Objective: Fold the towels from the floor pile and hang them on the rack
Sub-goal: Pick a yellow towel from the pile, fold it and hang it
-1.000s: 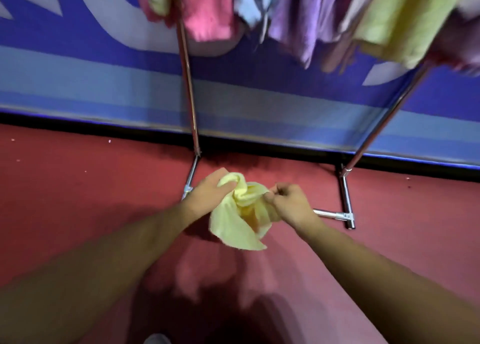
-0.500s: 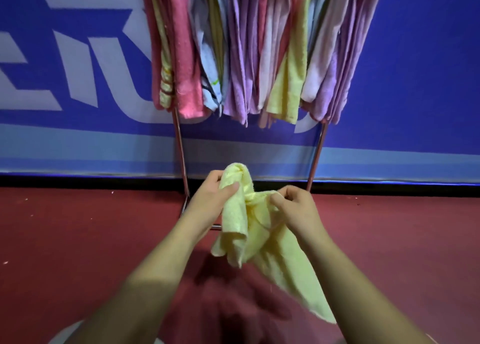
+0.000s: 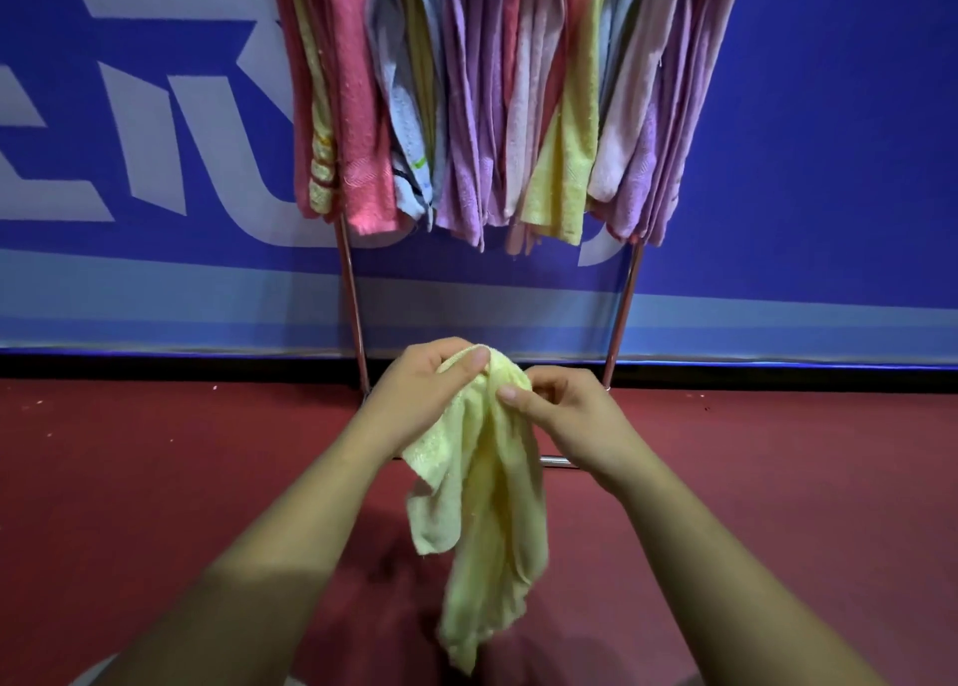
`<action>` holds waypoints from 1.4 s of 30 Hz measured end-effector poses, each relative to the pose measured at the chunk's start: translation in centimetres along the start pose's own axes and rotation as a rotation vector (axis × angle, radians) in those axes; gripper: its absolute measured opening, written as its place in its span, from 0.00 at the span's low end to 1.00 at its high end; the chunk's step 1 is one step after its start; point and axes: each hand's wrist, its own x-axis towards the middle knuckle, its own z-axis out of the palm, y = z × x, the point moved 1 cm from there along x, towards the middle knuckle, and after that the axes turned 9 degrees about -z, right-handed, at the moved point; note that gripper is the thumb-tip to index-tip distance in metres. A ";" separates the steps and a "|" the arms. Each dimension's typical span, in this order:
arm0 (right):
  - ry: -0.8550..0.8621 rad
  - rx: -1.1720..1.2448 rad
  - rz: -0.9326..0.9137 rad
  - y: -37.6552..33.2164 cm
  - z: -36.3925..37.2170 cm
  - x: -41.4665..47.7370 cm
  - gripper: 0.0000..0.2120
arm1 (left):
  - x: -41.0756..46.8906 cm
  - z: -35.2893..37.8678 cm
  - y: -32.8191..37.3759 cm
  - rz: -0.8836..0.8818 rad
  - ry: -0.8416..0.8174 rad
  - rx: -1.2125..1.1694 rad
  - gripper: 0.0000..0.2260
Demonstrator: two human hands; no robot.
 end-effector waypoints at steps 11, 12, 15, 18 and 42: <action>0.422 0.086 0.074 1.3 -1.6 2.5 0.27 | 1.4 -3.9 -1.3 -0.017 0.009 -0.405 0.08; 0.377 0.064 0.087 1.4 -1.1 2.6 0.23 | 1.5 -3.4 -1.1 -0.031 0.032 -0.493 0.08; 0.273 0.154 0.138 1.7 0.3 3.1 0.09 | 2.1 -2.6 -0.8 -0.024 0.123 -0.463 0.05; 0.169 0.207 0.090 1.7 1.5 3.3 0.23 | 2.4 -2.3 -0.8 0.035 0.127 -0.299 0.08; 0.576 -0.090 -0.023 1.7 -2.2 4.6 0.09 | 2.6 -7.3 -6.0 -0.211 -0.171 0.877 0.08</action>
